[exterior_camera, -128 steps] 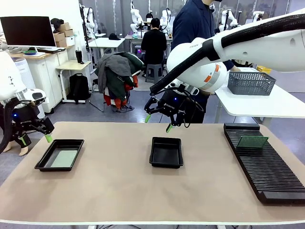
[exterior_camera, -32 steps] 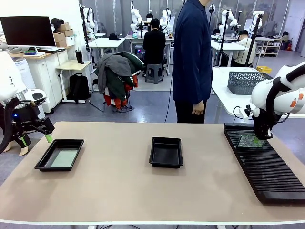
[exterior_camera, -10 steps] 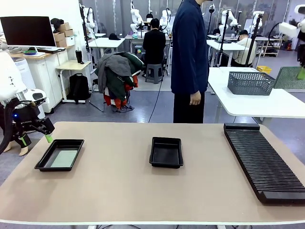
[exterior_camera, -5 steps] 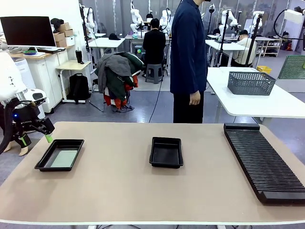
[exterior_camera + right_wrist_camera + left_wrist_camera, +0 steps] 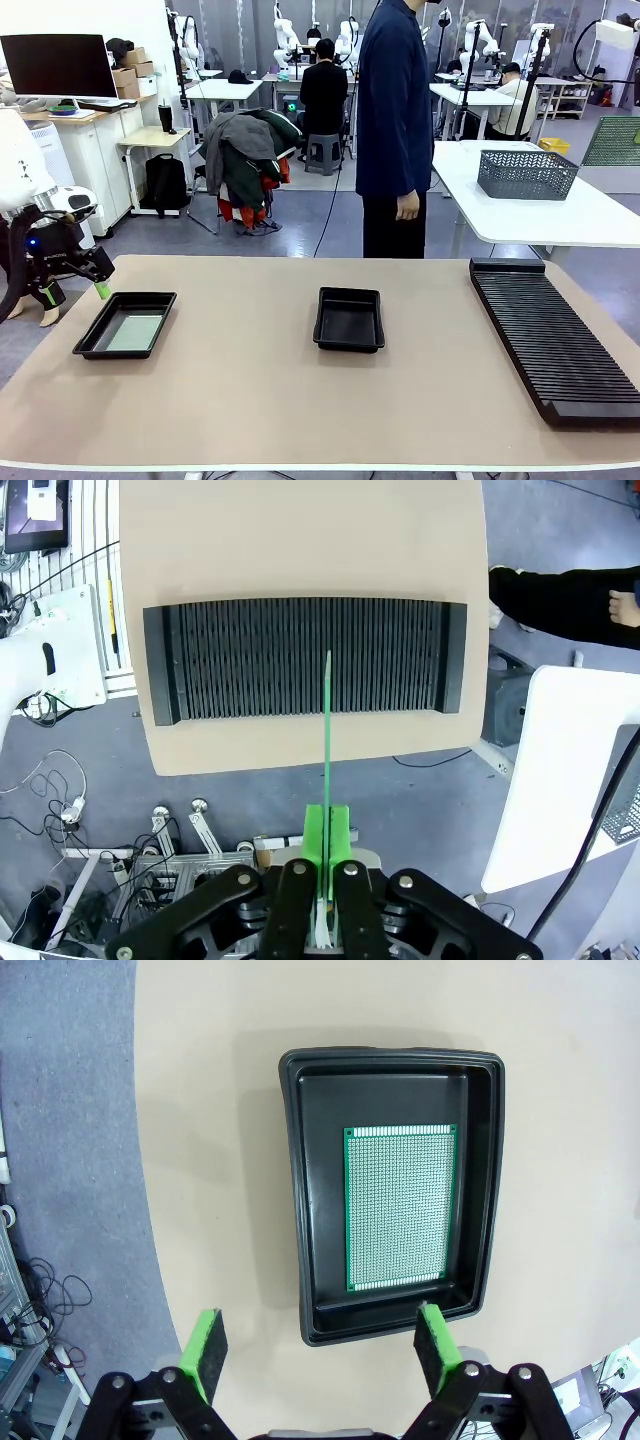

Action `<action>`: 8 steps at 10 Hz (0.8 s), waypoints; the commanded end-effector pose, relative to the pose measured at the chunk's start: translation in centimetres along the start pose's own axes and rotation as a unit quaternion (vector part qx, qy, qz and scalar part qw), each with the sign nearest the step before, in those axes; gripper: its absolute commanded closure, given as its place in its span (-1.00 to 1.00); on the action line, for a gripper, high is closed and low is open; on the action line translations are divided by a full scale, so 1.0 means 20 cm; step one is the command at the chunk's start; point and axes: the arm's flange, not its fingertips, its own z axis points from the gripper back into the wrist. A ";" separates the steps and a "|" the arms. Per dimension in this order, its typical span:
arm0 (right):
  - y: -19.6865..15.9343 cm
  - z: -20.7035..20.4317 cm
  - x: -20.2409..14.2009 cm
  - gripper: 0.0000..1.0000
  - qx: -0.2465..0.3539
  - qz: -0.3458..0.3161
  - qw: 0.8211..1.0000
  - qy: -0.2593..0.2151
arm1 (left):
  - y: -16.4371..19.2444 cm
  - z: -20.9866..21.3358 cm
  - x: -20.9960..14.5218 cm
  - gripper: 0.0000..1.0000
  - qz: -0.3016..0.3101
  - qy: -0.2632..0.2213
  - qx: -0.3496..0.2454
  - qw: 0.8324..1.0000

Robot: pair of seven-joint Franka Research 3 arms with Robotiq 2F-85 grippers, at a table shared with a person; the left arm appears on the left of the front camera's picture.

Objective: Inspect and transfer BCBs to ESD trays.
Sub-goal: Pick up the Blank PCB from the PCB Rack and place it in the right ESD tray.

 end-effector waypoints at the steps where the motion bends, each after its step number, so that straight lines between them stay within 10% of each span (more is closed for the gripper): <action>1: 0.01 0.00 0.00 1.00 0.001 -0.001 1.000 0.001 | 0.00 0.00 -0.01 -1.00 -0.004 -0.005 -0.004 1.000; 3: 0.00 0.00 0.00 0.95 0.000 0.000 1.000 0.000 | 0.00 0.00 -0.01 -1.00 -0.004 -0.005 -0.004 1.000; 5: -0.10 -0.06 0.05 0.95 0.068 -0.141 0.986 -0.064 | 0.00 0.00 -0.01 -1.00 -0.004 -0.005 -0.004 1.000; 8: -0.15 -0.27 0.17 0.95 0.157 -0.378 0.900 -0.152 | 0.00 0.00 -0.01 -1.00 -0.004 -0.005 -0.004 1.000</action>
